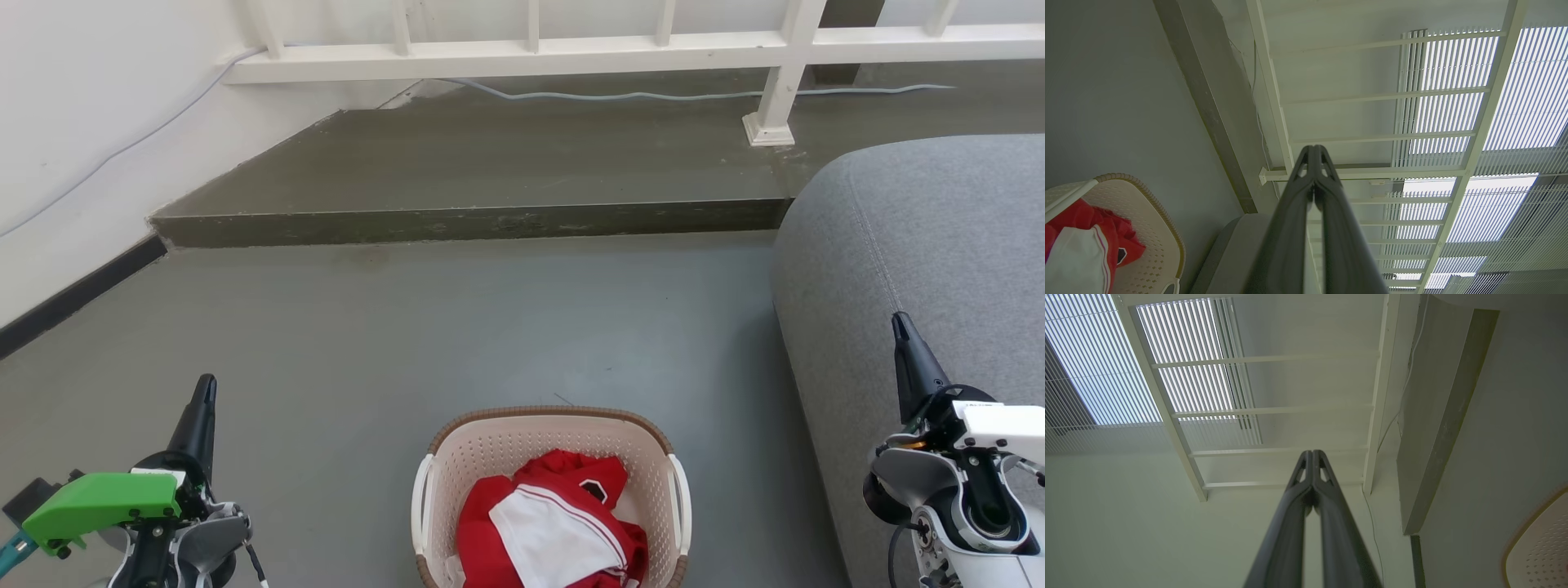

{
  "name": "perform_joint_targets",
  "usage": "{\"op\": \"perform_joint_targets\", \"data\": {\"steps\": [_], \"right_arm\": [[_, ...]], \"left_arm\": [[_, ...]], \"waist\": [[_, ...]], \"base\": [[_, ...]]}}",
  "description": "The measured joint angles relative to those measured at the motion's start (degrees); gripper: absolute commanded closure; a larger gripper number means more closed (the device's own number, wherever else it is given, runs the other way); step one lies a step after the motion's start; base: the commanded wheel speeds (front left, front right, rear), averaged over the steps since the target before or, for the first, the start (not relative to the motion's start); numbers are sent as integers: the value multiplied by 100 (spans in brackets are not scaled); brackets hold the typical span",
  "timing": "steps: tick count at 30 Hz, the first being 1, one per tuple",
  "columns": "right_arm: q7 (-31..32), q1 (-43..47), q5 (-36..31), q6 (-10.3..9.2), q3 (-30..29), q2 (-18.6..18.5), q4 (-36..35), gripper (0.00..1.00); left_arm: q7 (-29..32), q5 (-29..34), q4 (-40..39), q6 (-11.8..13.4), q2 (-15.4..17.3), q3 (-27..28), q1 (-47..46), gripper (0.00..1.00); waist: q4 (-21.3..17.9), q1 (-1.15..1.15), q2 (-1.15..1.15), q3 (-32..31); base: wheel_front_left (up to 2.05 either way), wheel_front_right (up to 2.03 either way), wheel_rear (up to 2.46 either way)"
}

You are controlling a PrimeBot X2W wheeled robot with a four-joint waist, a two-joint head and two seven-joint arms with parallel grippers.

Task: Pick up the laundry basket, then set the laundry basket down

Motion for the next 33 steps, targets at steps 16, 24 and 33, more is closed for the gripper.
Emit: {"op": "perform_joint_targets", "data": {"steps": [16,24,33], "right_arm": [[1,0,-1,1,-7,1,15,100],[44,0,-1,1,-10,2,24,100],[44,0,-1,1,-15,3,29,100]], "left_arm": [[-1,0,-4,0,0,-2,1,100],[-1,-1,-5,0,0,-3,1,100],[-1,-8,-8,-1,0,-3,2,100]], "waist": [[0,0,0,0],[-1,0,0,-1],[-1,0,0,-1]], "base": [[0,0,0],[0,0,0],[0,0,0]]}}
